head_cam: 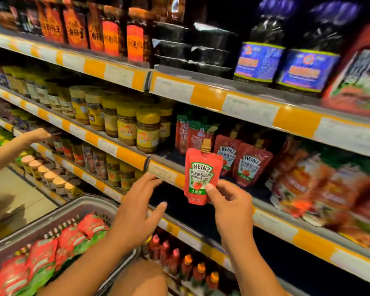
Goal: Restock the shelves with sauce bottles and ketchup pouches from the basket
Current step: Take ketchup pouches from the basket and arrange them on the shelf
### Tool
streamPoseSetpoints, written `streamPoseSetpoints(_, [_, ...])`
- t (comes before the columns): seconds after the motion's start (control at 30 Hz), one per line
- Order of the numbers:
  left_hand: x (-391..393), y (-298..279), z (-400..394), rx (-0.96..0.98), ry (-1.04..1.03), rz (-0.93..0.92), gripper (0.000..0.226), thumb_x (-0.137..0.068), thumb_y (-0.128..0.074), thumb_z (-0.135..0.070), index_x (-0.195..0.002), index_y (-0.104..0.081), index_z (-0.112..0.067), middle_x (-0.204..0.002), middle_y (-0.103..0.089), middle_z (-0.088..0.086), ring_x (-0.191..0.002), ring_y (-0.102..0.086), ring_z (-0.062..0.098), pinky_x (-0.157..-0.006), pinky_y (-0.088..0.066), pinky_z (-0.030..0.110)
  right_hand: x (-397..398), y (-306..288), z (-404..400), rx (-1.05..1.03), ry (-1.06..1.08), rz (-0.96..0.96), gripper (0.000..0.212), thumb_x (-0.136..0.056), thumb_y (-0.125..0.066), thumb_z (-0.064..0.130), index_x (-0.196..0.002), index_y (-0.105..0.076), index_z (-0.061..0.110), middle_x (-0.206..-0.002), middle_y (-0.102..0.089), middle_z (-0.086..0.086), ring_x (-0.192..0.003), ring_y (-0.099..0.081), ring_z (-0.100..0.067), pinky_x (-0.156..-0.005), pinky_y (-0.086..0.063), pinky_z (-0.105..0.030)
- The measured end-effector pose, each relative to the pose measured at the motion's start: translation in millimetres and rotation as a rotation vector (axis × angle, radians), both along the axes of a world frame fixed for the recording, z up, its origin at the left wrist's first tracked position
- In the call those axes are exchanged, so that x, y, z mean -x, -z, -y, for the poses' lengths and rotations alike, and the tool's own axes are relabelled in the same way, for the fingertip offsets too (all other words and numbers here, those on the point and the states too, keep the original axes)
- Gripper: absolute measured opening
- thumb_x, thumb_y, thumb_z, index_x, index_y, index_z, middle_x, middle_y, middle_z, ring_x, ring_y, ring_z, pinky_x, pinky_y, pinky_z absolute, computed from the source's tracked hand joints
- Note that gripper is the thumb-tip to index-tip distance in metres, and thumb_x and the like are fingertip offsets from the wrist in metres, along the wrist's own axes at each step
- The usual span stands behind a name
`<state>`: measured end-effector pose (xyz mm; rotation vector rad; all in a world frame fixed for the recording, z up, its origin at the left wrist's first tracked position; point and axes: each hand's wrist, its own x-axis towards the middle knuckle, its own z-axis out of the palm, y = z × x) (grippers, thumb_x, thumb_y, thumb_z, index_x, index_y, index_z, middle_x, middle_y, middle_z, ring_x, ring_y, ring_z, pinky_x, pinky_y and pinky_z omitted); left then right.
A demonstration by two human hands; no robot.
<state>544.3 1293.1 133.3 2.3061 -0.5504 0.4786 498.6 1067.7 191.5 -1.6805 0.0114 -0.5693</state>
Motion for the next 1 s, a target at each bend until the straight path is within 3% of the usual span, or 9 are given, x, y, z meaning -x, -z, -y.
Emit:
streamPoseSetpoints(0.13, [-9.0,-29.1,51.6,-0.074,0.138,0.102,0.060,-0.098,-0.057,-0.046,-0.152,-0.043,-0.024,-0.164,-0.028,-0.014,-0.156,-0.011,0.003,-0.125,-0.017,0.032,4.0,-11.1,33.1,0.013,0.103,0.054,0.018,-0.094,-0.072,0.024,-0.094,-0.079,0.041,-0.089,-0.079,0.011,-0.082,-0.075,-0.007,-0.069,-0.060,-0.026])
streamPoseSetpoints(0.2, [-14.2,-37.5,71.6,-0.139,0.164,0.119,0.061,-0.097,-0.057,-0.047,-0.152,-0.040,-0.028,-0.164,-0.027,-0.016,-0.157,-0.007,0.002,-0.127,-0.008,0.037,5.0,-14.1,46.6,0.026,0.141,0.056,0.017,-0.094,-0.071,0.024,-0.095,-0.079,0.038,-0.090,-0.079,0.011,-0.083,-0.075,-0.009,-0.072,-0.061,-0.031])
streamPoseSetpoints(0.3, [-21.9,-42.6,95.4,-0.282,0.147,0.137,0.065,-0.094,-0.054,-0.053,-0.152,-0.040,-0.028,-0.159,-0.032,-0.015,-0.155,-0.017,0.008,-0.128,0.000,0.044,5.7,-17.3,60.6,0.065,0.181,0.067,0.020,-0.094,-0.071,0.020,-0.092,-0.079,0.038,-0.087,-0.078,0.011,-0.080,-0.076,-0.010,-0.070,-0.062,-0.033])
streamPoseSetpoints(0.47, [-24.5,-36.1,111.8,-0.470,0.055,0.158,0.059,-0.084,-0.062,-0.043,-0.140,-0.050,-0.029,-0.135,-0.048,-0.013,-0.135,-0.044,0.011,-0.128,-0.010,0.055,6.5,-22.1,74.7,0.137,0.239,0.082,0.024,-0.093,-0.074,0.018,-0.084,-0.079,0.039,-0.084,-0.077,0.019,-0.079,-0.074,-0.002,-0.064,-0.055,-0.014])
streamPoseSetpoints(0.57, [-25.7,-35.4,116.3,-0.450,0.027,0.144,0.049,-0.080,-0.064,-0.038,-0.127,-0.053,-0.031,-0.122,-0.052,-0.016,-0.123,-0.051,0.011,-0.127,-0.016,0.055,5.0,-25.4,79.7,0.172,0.273,0.059,0.023,-0.092,-0.074,0.020,-0.081,-0.077,0.040,-0.082,-0.076,0.022,-0.078,-0.073,0.001,-0.061,-0.055,-0.015])
streamPoseSetpoints(0.73, [-27.3,-33.7,117.9,-0.425,0.022,0.144,0.038,-0.080,-0.063,-0.037,-0.116,-0.050,-0.035,-0.111,-0.049,-0.019,-0.112,-0.052,0.010,-0.126,-0.020,0.051,-0.3,-28.5,90.0,0.189,0.310,-0.028,0.010,-0.091,-0.076,0.027,-0.082,-0.080,0.030,-0.078,-0.076,0.017,-0.075,-0.073,-0.003,-0.068,-0.062,-0.038])
streamPoseSetpoints(1.0, [-25.0,-35.7,119.3,-0.365,0.012,0.144,0.033,-0.078,-0.058,-0.030,-0.111,-0.051,-0.034,-0.105,-0.047,-0.020,-0.105,-0.052,0.009,-0.125,-0.022,0.052,-12.6,-28.2,96.7,0.291,0.356,-0.191,0.008,-0.088,-0.079,0.032,-0.089,-0.082,0.025,-0.077,-0.076,0.015,-0.075,-0.071,-0.003,-0.070,-0.061,-0.038])
